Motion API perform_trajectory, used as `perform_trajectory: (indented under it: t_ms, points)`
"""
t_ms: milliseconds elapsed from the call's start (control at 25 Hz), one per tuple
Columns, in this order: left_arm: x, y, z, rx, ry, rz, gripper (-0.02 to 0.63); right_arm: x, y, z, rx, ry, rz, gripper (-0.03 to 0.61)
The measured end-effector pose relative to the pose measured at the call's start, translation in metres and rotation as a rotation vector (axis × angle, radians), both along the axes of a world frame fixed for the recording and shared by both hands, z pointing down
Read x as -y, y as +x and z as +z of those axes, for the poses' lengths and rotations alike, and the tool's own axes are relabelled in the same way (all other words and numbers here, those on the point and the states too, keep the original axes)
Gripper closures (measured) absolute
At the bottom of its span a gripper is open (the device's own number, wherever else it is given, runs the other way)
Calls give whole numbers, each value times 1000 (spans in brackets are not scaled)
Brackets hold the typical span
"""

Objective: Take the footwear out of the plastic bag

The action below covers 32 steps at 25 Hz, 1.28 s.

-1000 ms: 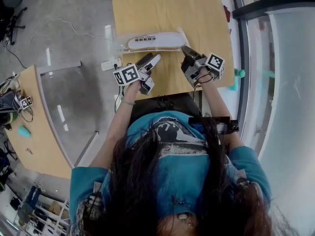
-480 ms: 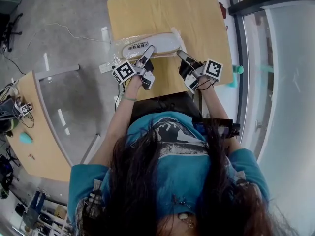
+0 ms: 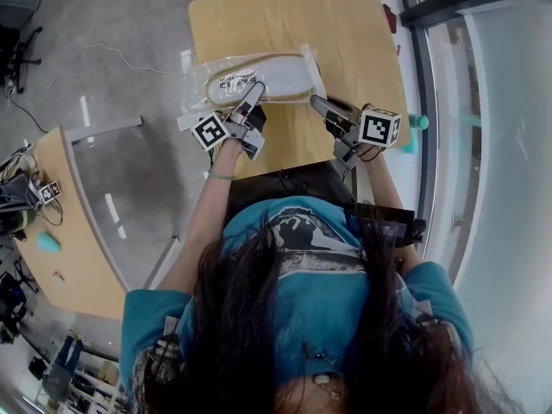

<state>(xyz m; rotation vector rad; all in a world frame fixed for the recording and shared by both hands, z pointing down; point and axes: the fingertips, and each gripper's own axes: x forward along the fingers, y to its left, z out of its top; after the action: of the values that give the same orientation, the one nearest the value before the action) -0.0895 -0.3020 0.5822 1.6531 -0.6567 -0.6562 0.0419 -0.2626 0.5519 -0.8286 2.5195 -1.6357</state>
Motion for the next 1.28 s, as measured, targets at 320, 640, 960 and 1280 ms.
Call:
perform_trajectory:
  t_ms: [320, 640, 960, 1280]
  points:
    - [2, -34, -14, 45, 70, -35, 492, 0, 12, -17, -139, 127, -151, 489]
    - [-15, -23, -42, 23, 203, 84, 494, 32, 4, -64, -78, 284, -138, 491]
    - [-24, -20, -60, -132, 255, 77, 508, 22, -4, -58, -22, 245, -182, 439]
    - [-23, -28, -80, -305, 290, 68, 517, 16, -10, -71, 77, 222, -184, 428]
